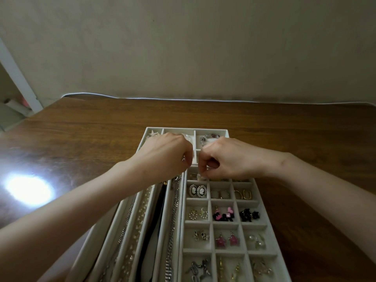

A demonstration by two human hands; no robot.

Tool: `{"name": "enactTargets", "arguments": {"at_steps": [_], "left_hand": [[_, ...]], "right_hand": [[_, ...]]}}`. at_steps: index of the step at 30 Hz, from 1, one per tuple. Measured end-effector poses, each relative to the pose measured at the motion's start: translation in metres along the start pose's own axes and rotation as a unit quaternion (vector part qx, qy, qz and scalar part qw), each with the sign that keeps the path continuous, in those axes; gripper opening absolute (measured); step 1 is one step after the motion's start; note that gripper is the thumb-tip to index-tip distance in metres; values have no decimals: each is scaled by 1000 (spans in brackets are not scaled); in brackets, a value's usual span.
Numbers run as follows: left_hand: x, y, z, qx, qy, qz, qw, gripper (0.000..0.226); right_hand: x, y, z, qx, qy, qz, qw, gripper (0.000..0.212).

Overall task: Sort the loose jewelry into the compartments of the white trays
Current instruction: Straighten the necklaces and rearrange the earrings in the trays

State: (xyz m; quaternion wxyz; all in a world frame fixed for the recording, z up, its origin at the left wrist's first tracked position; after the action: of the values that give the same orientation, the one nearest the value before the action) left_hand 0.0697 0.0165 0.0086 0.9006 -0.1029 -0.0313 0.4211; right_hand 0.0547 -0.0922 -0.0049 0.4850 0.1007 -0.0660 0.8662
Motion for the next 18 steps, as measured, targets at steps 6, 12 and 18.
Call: {"name": "enactTargets", "arguments": {"at_steps": [6,12,18], "left_hand": [[1,2,-3,27,30,-4,999,13],[-2,6,-8,69,31,-31,997,21],[-3,7,-9,74,32,-43,996,23]], "right_hand": [[2,-3,-3,14,19,19,1000,3],[3,-3,0,13,50,37,998,6],[-3,-3,3,-7,13,3,1000,19]]}}
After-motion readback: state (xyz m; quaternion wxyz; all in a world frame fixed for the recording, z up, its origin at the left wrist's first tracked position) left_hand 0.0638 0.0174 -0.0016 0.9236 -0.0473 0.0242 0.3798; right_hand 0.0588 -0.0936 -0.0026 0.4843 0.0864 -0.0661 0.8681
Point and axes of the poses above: each hand's wrist, its own y-axis away from the middle knuckle, its own z-axis out of the back of the hand, x = y × z, the point moved 5 cm from there along -y, towards the middle knuckle, and after that the axes turned 5 degrees about -x, right-handed, at the moved point
